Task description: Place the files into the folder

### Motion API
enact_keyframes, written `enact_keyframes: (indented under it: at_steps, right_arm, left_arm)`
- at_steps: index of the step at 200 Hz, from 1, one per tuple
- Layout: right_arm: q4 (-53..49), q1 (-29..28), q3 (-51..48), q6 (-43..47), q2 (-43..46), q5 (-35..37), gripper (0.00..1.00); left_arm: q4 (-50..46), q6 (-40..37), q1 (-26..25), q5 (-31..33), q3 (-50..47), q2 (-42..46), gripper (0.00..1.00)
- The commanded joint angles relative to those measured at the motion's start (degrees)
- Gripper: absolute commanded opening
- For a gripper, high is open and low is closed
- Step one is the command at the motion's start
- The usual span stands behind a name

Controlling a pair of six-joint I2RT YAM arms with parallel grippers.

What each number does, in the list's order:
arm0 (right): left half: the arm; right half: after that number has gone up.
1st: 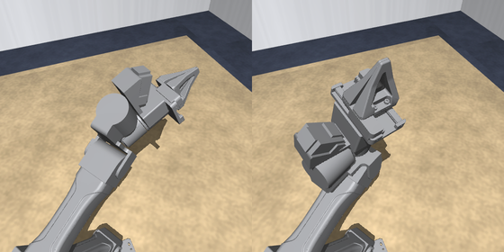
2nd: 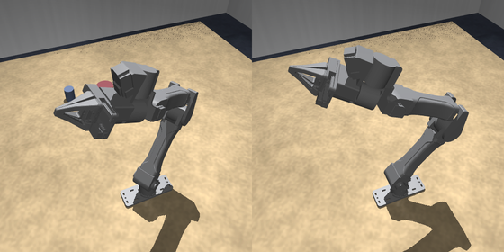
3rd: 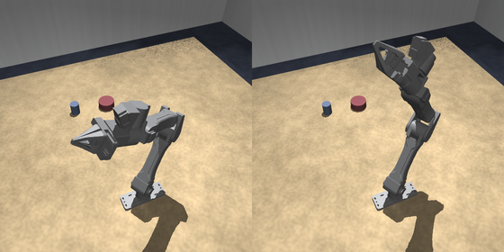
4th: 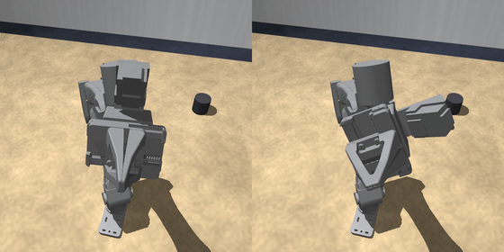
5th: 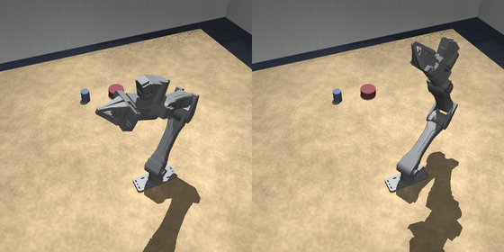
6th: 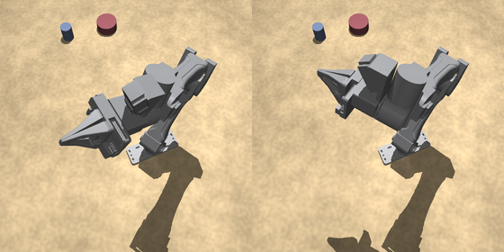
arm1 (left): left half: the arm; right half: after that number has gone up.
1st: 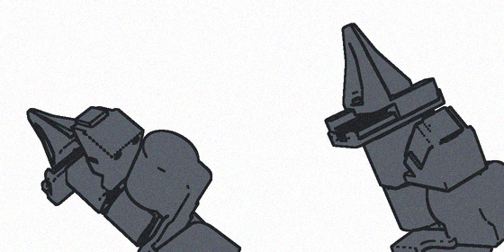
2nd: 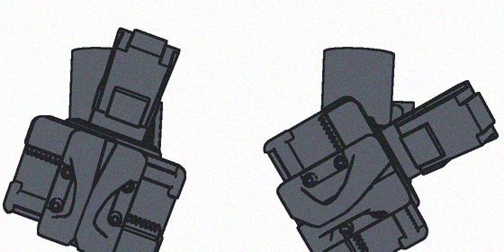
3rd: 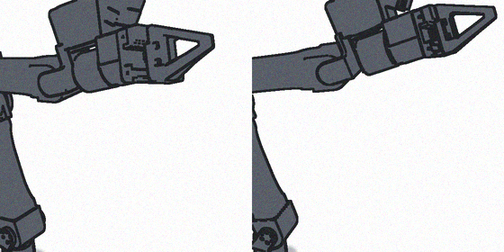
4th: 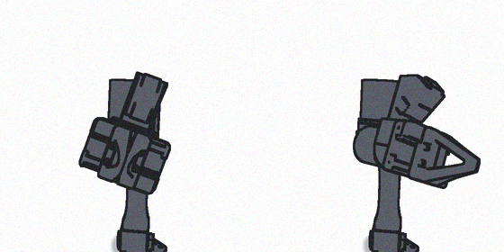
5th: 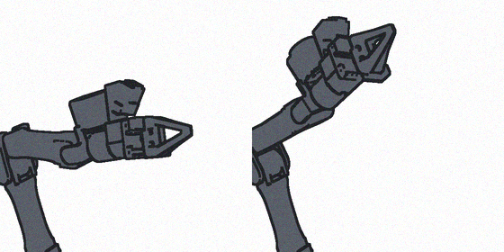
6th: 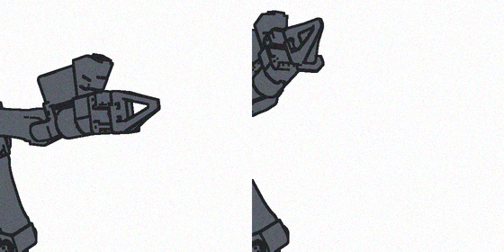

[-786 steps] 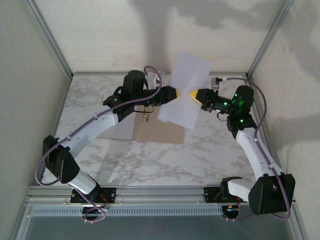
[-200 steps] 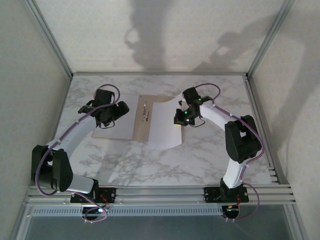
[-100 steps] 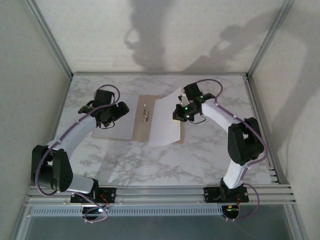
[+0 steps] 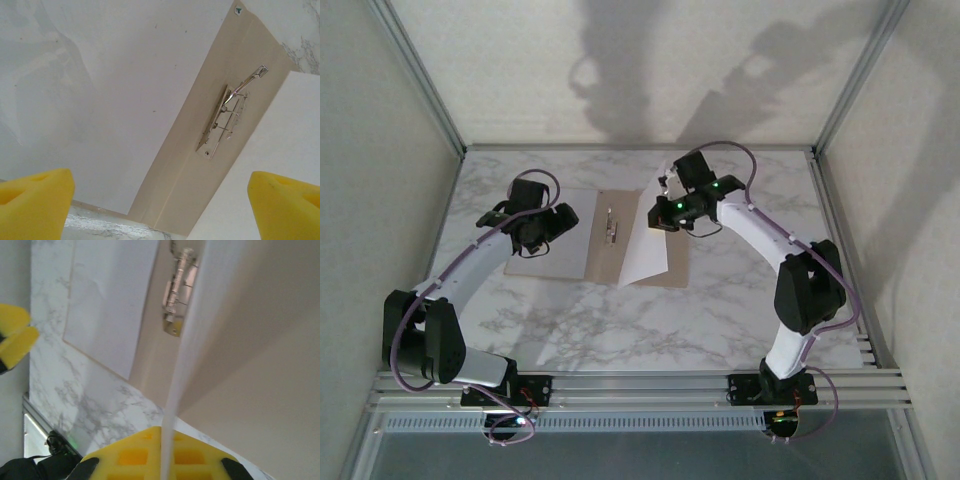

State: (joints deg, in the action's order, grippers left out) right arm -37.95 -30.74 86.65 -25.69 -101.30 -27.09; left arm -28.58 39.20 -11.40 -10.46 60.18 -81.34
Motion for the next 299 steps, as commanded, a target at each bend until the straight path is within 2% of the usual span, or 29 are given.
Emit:
enact_keyframes:
  at_steps: [1,87,158,257,299]
  right_arm:
    - [-1.37,-0.83,2.46,-0.41,2.81,-1.45,0.01]
    - [4.36,-1.35,1.01,-2.31,3.81,-4.3,0.01]
    - [1.19,-1.21,-3.34,1.14,-0.88,6.53,0.0]
    - [2.27,-0.83,-5.09,1.32,-3.63,9.62,0.0]
    - [3.92,-1.02,-7.04,3.96,-0.67,11.11,0.0]
  left_arm:
    - [-0.69,0.79,0.52,0.7,-0.65,2.13,0.9]
    - [-0.74,1.05,0.59,0.72,-0.86,2.98,0.9]
    - [-1.05,1.11,0.59,1.06,-1.3,3.21,0.9]
    - [-0.23,2.2,0.59,0.42,-1.04,2.65,0.9]
    - [-0.15,2.2,0.57,0.16,-0.97,2.37,0.9]
